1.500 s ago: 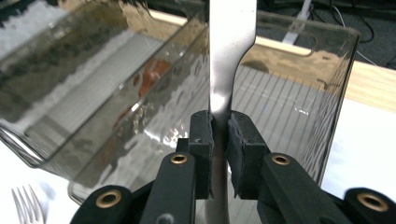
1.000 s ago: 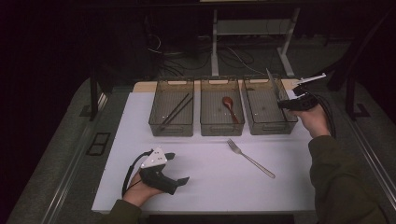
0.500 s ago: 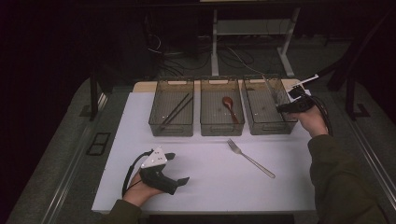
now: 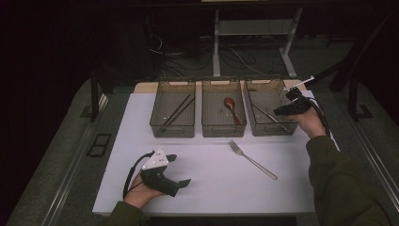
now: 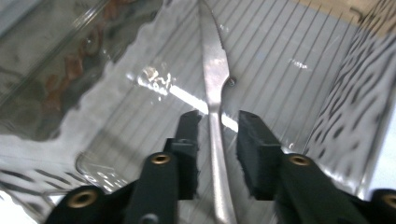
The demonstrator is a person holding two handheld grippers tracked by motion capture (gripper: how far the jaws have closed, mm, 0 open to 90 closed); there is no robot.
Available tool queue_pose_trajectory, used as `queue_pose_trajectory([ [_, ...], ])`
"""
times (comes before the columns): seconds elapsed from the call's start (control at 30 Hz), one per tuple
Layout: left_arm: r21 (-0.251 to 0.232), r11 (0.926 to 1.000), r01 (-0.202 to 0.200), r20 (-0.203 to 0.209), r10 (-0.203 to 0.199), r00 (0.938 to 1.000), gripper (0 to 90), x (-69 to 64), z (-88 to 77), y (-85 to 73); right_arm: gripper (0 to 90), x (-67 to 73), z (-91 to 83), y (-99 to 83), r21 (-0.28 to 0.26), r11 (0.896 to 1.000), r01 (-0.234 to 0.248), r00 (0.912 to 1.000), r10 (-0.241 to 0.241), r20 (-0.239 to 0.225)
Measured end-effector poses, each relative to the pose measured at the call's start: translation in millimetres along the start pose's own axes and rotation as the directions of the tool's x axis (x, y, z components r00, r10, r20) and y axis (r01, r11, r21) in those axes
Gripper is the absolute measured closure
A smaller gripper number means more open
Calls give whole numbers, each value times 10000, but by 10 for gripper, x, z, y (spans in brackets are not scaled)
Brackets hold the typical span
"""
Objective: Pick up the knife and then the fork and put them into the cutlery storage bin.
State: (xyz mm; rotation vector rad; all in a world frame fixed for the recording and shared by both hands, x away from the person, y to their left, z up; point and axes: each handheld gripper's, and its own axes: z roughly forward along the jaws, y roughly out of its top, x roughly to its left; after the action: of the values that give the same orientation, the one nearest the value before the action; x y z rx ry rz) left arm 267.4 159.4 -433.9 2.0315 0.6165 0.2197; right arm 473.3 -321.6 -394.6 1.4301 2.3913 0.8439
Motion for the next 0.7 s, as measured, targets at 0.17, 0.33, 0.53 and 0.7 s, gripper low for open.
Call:
queue_pose_trajectory([
  [0.17,6,10000,7,9,-7,10000,0,-3,3,0,576,-20,-73,-1,-507,9980,-373,9989,359,-287],
  [0.33,13,10000,12,12,-12,10000,0,-2,5,-1,480,-21,-184,-12,-1086,9919,-652,9959,578,-698],
  [0.53,43,10000,20,14,-20,10000,0,-3,7,-1,397,69,-356,-40,-2002,9785,-501,9940,293,-1056],
  [0.7,58,10000,38,9,-38,10000,0,-3,10,-2,362,190,-467,-94,-2461,9690,-196,9923,-113,-1232],
])
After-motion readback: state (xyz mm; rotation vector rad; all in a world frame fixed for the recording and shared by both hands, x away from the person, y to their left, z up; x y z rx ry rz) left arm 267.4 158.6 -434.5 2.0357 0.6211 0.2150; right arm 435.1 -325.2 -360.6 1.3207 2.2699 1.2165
